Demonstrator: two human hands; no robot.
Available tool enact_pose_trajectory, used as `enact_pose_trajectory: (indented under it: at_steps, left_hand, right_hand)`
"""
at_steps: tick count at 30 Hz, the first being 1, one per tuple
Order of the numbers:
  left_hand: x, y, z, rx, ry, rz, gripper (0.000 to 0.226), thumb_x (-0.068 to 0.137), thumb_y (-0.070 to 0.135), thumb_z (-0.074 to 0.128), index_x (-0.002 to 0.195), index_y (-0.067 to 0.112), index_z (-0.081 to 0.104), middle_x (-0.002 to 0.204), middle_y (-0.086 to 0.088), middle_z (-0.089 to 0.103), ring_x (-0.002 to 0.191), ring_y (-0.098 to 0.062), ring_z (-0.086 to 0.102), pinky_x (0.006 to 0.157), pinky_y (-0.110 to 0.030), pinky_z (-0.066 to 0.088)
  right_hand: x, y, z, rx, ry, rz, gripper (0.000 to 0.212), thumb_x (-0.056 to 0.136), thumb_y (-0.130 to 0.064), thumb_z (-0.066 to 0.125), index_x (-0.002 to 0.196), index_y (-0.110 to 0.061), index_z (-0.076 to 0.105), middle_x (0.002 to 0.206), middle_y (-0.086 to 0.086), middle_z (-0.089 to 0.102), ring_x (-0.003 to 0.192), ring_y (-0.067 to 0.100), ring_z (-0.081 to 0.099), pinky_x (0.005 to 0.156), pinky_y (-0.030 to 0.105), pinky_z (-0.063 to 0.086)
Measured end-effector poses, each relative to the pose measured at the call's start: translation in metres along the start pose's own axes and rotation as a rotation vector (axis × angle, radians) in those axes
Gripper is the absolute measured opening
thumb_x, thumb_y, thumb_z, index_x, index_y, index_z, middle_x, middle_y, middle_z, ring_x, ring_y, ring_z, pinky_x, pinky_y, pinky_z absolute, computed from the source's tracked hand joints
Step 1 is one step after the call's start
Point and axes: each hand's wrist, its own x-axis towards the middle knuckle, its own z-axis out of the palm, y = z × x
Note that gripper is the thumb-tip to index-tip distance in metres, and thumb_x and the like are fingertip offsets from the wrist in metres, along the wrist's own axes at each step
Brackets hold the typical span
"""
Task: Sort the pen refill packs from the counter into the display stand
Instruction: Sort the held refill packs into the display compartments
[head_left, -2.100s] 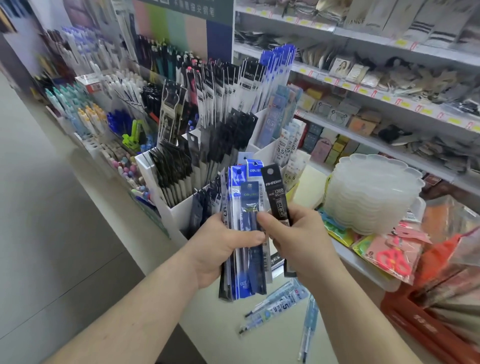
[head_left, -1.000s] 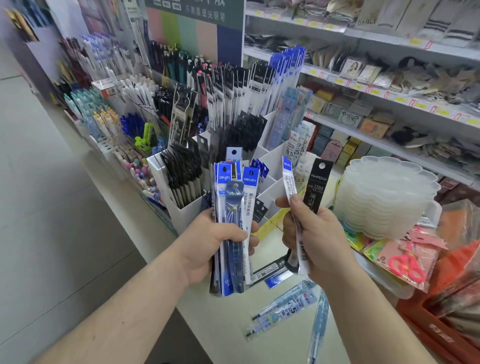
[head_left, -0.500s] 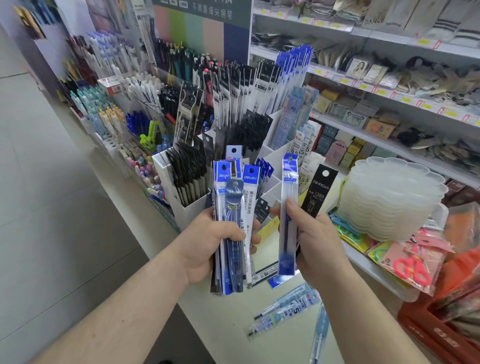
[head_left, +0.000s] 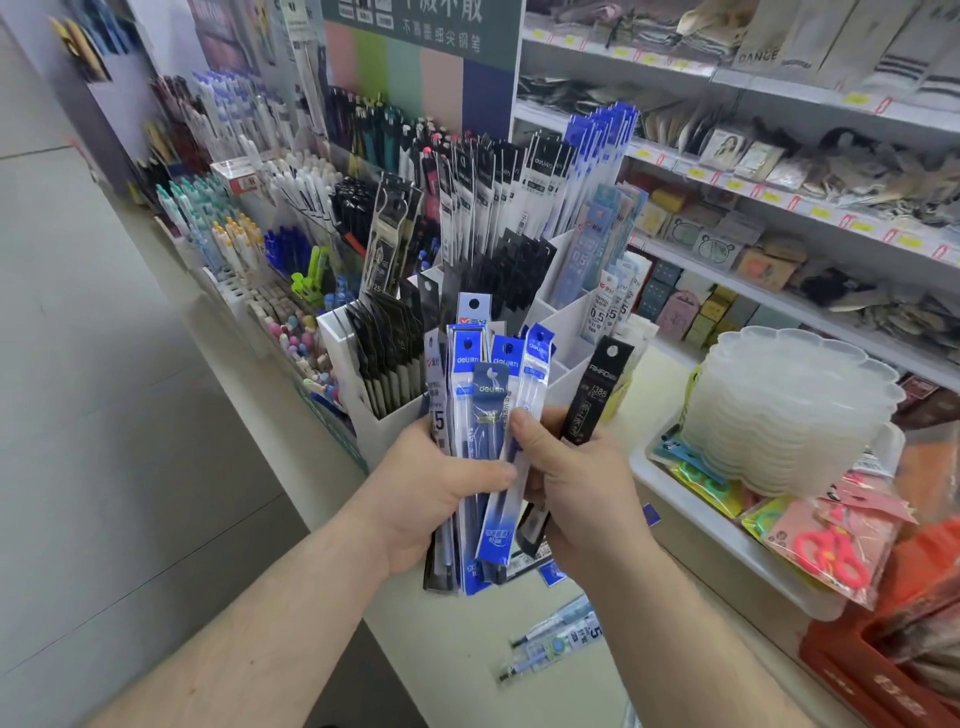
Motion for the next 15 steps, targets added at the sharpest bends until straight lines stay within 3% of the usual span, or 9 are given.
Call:
enact_pose_trajectory:
  at_steps: [2,5,7,11,15]
  left_hand:
    - [0.000,0.001,-0.002,0.014,0.023,0.014,0.041,0.072,-0.008,0.071,0.109,0.009,0.071,0.102,-0.017,0.075,0.091,-0.035,0.072,0.079,-0.042,0.060]
    - [-0.002,0.002,-0.008,-0.035,0.018,0.053,0.036,0.070,-0.006,0.068,0.104,0.004,0.073,0.101,-0.023,0.073,0.088,-0.038,0.072,0.077,-0.044,0.059]
    - [-0.004,0.003,-0.014,-0.024,0.077,0.091,0.035,0.066,-0.002,0.069,0.098,0.009,0.076,0.102,-0.019,0.075,0.091,-0.034,0.073,0.078,-0.043,0.058]
    - [-0.006,0.007,-0.020,0.041,0.162,0.141,0.042,0.062,0.004,0.073,0.102,0.015,0.073,0.102,-0.011,0.076,0.094,-0.031,0.073,0.086,-0.048,0.057]
    - [-0.010,0.013,-0.021,0.098,0.201,0.227,0.037,0.063,0.007,0.073,0.096,0.024,0.075,0.099,-0.003,0.077,0.093,-0.023,0.074,0.080,-0.039,0.060]
  right_hand:
    - [0.002,-0.003,0.001,0.030,-0.083,0.086,0.045,0.093,-0.039,0.066,0.097,0.006,0.064,0.082,0.020,0.058,0.070,0.030,0.056,0.064,0.044,0.052]
    - [0.006,-0.015,-0.006,0.232,-0.204,0.238,0.061,0.094,-0.057,0.045,0.095,-0.001,0.069,0.070,0.011,0.052,0.052,0.020,0.043,0.051,0.029,0.036]
    - [0.008,-0.022,-0.013,0.339,-0.220,0.275,0.057,0.094,-0.048,0.038,0.097,0.001,0.068,0.070,0.010,0.051,0.052,0.020,0.042,0.050,0.027,0.034]
    - [0.010,-0.027,-0.014,0.320,-0.193,0.274,0.040,0.089,-0.030,0.039,0.089,0.001,0.064,0.068,0.008,0.047,0.056,0.022,0.047,0.049,0.028,0.041]
    - [0.017,-0.025,-0.009,0.314,-0.075,0.215,0.035,0.103,-0.022,0.039,0.090,-0.001,0.063,0.065,0.008,0.052,0.056,0.020,0.054,0.063,0.035,0.048]
